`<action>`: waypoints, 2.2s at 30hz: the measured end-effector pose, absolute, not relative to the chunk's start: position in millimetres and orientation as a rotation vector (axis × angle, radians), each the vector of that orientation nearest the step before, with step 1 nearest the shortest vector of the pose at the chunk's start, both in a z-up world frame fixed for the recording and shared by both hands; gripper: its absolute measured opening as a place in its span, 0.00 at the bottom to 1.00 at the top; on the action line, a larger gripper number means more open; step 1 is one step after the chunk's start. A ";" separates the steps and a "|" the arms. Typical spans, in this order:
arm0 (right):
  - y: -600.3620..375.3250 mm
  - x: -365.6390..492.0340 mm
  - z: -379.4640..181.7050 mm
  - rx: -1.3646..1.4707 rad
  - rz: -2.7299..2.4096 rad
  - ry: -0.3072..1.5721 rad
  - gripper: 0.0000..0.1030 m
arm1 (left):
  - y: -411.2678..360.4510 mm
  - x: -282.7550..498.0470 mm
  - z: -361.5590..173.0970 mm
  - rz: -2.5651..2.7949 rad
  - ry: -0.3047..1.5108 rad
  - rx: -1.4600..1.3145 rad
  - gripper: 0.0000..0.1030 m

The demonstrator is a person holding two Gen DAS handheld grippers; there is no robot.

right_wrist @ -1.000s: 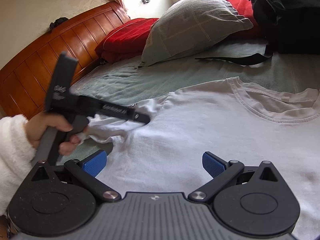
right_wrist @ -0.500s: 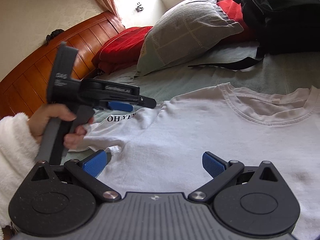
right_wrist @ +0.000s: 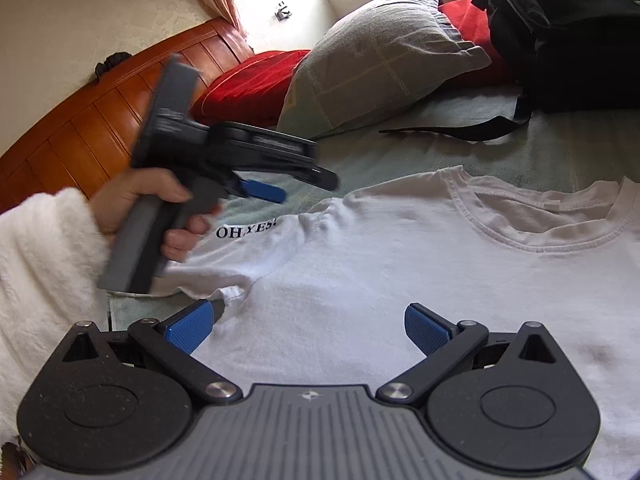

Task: Fold clothes

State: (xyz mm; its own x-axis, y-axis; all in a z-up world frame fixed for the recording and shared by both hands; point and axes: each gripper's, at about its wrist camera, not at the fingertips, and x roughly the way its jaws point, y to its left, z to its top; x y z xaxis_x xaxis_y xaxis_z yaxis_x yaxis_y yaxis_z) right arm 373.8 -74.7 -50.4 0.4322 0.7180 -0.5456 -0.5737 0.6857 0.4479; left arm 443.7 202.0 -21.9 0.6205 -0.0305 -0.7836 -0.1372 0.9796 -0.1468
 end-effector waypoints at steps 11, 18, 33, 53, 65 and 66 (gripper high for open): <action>-75.1 374.6 -48.2 0.239 0.800 0.786 1.00 | 299.5 377.0 -44.9 0.241 0.987 -0.493 0.80; -69.3 376.1 -57.2 0.221 0.796 0.814 1.00 | 316.1 402.8 -73.9 0.310 0.920 -0.478 0.81; -76.0 380.8 -59.1 0.259 0.792 0.815 1.00 | 294.5 300.1 -18.6 0.330 0.790 -0.313 0.77; -71.1 375.0 -56.7 0.256 0.798 0.799 1.00 | 391.0 191.2 -89.9 0.539 0.560 -0.780 0.56; -66.5 377.6 -65.2 0.240 0.787 0.827 1.00 | 419.4 198.2 -85.6 0.700 0.540 -0.732 0.08; -66.6 377.8 -65.5 0.239 0.786 0.827 1.00 | 419.6 198.3 -82.5 0.706 0.544 -0.725 0.07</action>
State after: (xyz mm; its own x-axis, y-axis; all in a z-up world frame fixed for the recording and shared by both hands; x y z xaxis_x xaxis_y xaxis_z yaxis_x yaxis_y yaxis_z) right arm 377.8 -66.6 -65.5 0.4198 0.7079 -0.5680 -0.5315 0.6990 0.4784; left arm 198.3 419.6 -82.5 0.6446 0.3842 -0.6610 -0.7370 0.5422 -0.4035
